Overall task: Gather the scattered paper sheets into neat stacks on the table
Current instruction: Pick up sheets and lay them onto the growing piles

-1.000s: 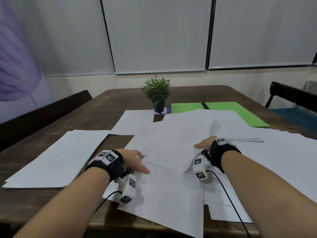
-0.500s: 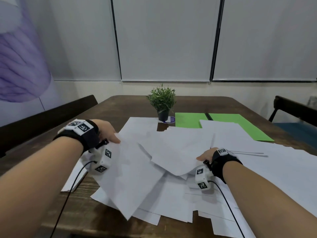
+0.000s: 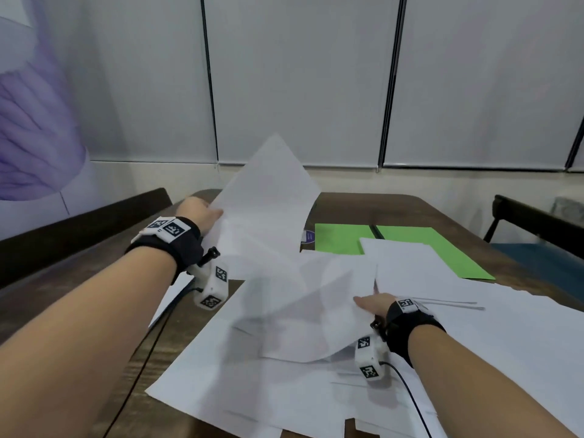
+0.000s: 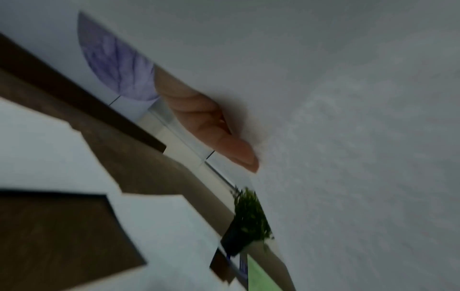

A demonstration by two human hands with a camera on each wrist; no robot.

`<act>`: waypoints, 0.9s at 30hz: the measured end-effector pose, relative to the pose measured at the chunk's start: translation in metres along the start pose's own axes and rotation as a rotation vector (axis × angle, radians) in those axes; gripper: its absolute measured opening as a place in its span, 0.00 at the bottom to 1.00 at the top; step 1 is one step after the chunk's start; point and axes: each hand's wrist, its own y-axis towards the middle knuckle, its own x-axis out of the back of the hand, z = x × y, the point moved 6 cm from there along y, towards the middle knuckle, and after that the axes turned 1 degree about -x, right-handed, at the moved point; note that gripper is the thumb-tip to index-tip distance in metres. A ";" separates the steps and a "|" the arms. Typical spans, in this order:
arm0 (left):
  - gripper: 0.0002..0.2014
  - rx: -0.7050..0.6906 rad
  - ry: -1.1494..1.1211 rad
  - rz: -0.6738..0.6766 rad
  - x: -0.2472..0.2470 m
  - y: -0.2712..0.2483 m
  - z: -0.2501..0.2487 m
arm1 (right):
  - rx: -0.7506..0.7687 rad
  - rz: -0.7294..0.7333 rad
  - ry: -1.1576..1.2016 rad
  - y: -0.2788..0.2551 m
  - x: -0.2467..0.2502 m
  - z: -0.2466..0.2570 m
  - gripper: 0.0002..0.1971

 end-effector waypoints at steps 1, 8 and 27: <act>0.15 0.037 0.001 0.055 -0.017 0.001 0.004 | 0.002 -0.013 0.122 0.005 0.001 -0.003 0.30; 0.26 0.212 0.229 0.385 -0.150 -0.034 0.037 | 0.053 0.036 0.957 0.016 -0.006 -0.008 0.28; 0.38 0.335 0.155 0.590 -0.195 -0.058 0.057 | 0.304 0.207 0.401 0.002 -0.011 -0.002 0.28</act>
